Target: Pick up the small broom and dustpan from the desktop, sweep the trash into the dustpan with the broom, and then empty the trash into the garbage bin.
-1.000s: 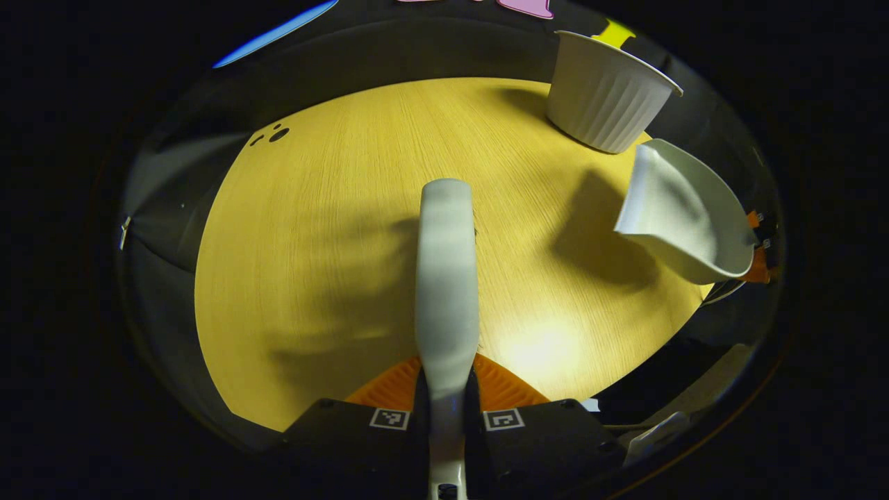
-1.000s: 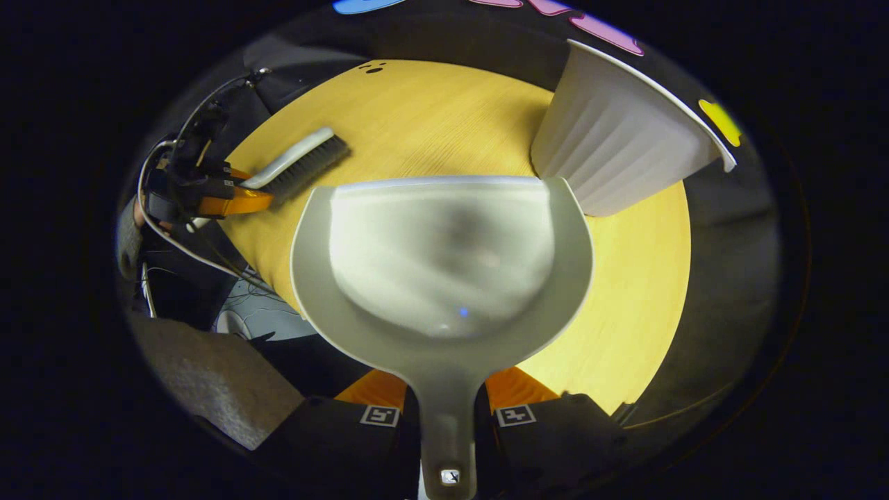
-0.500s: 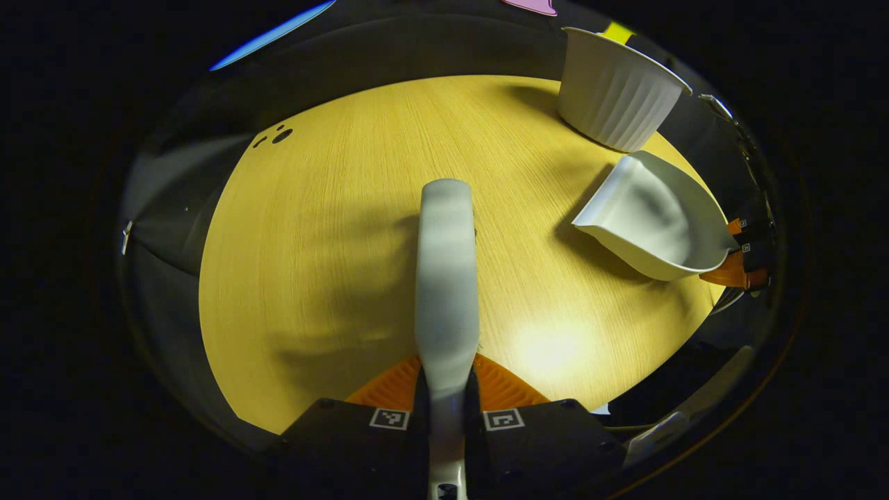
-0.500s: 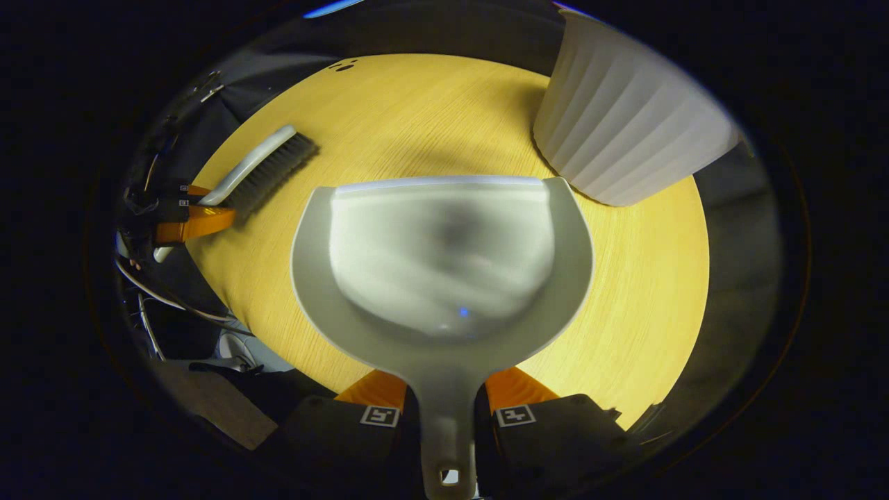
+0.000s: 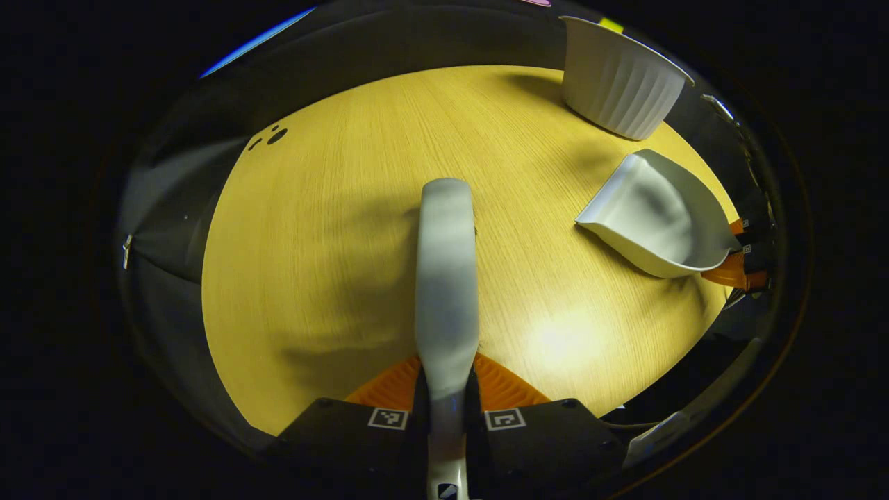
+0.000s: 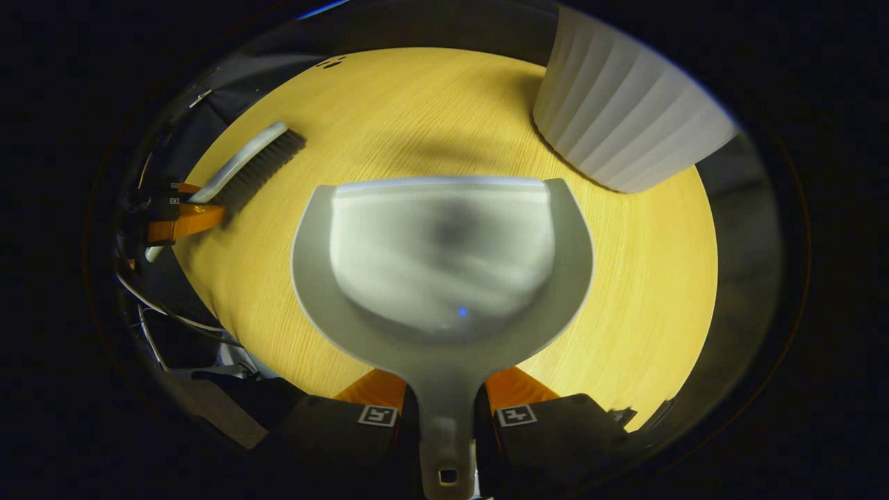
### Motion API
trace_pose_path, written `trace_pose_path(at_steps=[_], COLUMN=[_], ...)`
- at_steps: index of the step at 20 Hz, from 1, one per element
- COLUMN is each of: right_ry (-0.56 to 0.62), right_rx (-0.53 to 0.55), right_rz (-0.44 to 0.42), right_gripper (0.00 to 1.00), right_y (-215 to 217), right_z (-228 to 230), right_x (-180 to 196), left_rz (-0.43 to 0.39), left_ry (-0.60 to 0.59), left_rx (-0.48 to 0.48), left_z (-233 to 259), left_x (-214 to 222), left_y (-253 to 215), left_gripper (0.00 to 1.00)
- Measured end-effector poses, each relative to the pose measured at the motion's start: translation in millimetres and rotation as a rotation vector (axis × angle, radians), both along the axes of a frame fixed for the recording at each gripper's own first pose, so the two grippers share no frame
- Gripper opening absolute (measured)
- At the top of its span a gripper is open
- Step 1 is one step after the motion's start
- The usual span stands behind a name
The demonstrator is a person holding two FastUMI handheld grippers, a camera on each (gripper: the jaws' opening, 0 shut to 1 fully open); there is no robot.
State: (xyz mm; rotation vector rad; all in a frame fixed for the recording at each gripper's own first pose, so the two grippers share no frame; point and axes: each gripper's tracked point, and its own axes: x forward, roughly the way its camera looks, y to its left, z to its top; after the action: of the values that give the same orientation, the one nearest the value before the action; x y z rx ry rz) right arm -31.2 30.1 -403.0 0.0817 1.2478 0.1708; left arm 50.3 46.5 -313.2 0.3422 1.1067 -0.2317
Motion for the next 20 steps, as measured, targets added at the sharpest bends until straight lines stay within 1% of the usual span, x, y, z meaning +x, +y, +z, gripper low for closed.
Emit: trace_pose_path(at_steps=[1,2,3,4,5,7,8,9,10,11,13,15,16,17,20], right_ry=[-0.002,0.0,0.008,0.011,0.008,0.006,-0.003,-0.012,-0.023,-0.038,-0.086,-0.142,-0.171,-0.201,-0.312], right_rx=[0.001,0.001,0.0,0.006,0.01,0.024,0.03,0.036,0.042,0.045,0.047,0.051,0.057,0.067,0.107], right_rz=[-0.002,0.0,0.005,0.01,0.006,-0.008,-0.013,-0.013,-0.012,-0.011,-0.018,-0.029,-0.037,-0.05,-0.09], right_gripper=[0.4,0.37,0.38,0.42,0.44,0.39,0.43,0.43,0.43,0.44,0.44,0.42,0.42,0.41,0.41], right_y=[1,1,2,2,1,1,-1,-3,-4,-6,-11,-15,-16,-16,-15], right_z=[-1,-1,-1,0,1,7,12,19,26,34,53,73,86,97,139], right_x=[-1,-1,-4,-4,-4,-5,-5,-6,-8,-11,-11,-11,-10,-9,-5], left_rz=[-0.006,-0.011,-0.014,-0.018,-0.02,-0.025,-0.029,-0.036,-0.042,-0.047,-0.053,-0.051,-0.05,-0.049,-0.052], left_ry=[0.003,0.009,0.009,0.01,0.009,0.003,-0.003,-0.011,-0.022,-0.029,-0.06,-0.089,-0.101,-0.116,-0.176], left_rx=[0.004,0.006,0.01,0.014,0.018,0.027,0.033,0.039,0.043,0.044,0.048,0.038,0.03,0.023,0.009], left_z=[0,-1,-1,-1,-1,1,2,3,7,12,32,48,55,64,91], left_x=[0,0,0,0,1,1,2,2,2,-1,-6,-7,-8,-11,-14], left_y=[1,0,0,1,1,2,3,3,4,6,8,9,7,6,3], left_gripper=[0.26,0.25,0.27,0.27,0.26,0.27,0.28,0.27,0.28,0.28,0.32,0.29,0.24,0.26,0.26])
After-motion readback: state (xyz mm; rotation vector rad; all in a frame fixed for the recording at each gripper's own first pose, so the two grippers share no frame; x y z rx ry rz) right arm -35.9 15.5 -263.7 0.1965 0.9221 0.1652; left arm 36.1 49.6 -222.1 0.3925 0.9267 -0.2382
